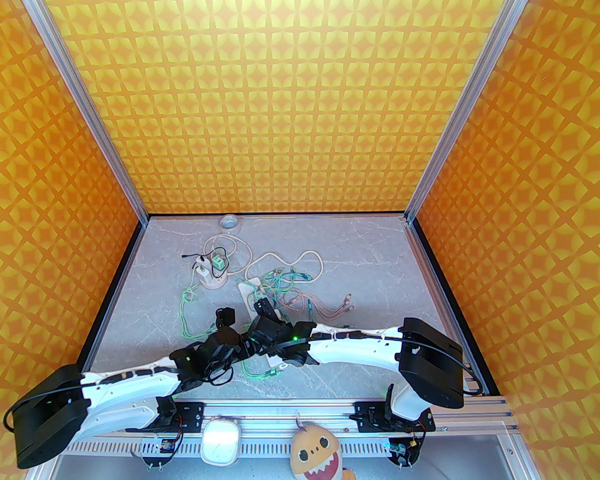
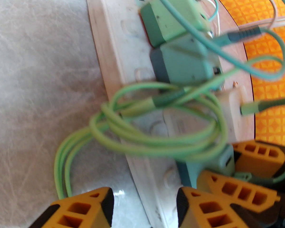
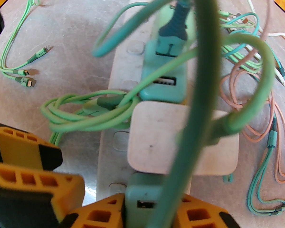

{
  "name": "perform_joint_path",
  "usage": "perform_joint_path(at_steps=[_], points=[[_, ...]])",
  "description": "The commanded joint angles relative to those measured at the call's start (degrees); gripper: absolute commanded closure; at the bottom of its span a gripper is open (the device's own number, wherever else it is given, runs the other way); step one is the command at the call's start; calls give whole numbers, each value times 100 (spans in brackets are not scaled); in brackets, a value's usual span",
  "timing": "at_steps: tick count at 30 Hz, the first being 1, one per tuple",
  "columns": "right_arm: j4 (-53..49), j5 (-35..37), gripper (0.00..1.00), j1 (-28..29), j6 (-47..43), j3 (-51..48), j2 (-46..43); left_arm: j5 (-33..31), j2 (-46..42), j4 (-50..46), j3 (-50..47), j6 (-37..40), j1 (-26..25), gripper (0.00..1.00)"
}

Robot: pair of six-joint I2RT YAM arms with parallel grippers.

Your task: Pull the plug off the socket

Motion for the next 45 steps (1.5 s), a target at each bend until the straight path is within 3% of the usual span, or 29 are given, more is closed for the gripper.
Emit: perform_joint_path(at_steps=[1,13,21,40,45], points=[[81,5,68,10,34,-92,-56,-104,304,441,152,74,88,51],[115,-73,68,15,2,-92,-20,225,1134,1468,23,-26,163,50],[130,-99,68,15,1,-92,-37,140,1270,569,159,-304,162,61],[-236,-138,69,217,-87,485,282,140,1313,246,248,-317,164,62],[-2,-56,69,184,-86,227,-52,109,1275,129,212,-348,166,64]])
